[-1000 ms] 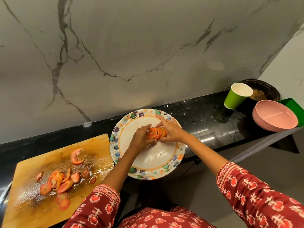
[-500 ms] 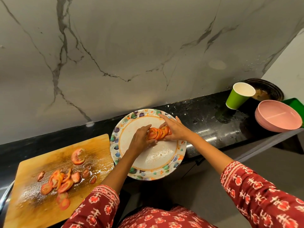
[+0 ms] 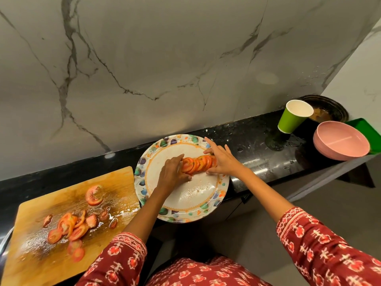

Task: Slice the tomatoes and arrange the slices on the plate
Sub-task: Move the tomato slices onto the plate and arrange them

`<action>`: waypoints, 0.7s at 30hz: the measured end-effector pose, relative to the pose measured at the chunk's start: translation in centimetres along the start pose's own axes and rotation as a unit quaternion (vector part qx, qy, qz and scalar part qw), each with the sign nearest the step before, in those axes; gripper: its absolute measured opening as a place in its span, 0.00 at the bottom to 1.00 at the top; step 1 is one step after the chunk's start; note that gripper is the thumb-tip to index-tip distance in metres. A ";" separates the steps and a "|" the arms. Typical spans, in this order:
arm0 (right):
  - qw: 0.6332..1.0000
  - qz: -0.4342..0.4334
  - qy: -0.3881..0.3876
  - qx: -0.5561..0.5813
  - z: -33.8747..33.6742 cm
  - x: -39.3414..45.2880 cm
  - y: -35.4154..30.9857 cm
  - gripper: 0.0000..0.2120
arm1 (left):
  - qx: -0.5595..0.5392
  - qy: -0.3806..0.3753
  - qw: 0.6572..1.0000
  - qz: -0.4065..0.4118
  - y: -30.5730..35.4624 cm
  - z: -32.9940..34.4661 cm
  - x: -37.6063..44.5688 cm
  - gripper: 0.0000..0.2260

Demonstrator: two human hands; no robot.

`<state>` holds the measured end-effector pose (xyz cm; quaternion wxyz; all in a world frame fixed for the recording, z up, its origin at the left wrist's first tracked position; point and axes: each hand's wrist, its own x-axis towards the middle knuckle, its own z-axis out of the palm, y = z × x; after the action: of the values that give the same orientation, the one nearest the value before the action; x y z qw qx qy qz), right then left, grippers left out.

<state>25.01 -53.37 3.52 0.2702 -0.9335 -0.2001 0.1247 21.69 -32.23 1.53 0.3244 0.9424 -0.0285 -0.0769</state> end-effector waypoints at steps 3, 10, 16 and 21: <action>0.999 0.006 0.033 0.021 0.1 -0.4 -0.1 0.52 | -0.017 0.016 1.000 0.002 -0.7 -0.2 -0.4 0.38; 0.972 -0.012 0.219 0.083 1.4 -0.8 -2.9 0.29 | -0.051 0.079 0.995 0.031 -3.6 -2.3 -3.6 0.34; 0.966 -0.035 0.236 0.101 5.3 0.4 -9.0 0.21 | -0.048 0.139 0.989 -0.020 -7.7 -6.0 -8.0 0.26; 0.970 -0.094 0.188 0.122 9.4 1.2 -15.4 0.21 | -0.056 0.183 0.981 -0.035 -12.5 -9.6 -13.0 0.21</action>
<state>18.17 -36.60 4.20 0.4255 -0.8770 -0.2161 -0.0559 10.47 -15.19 2.90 0.3735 0.9212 0.0686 0.0842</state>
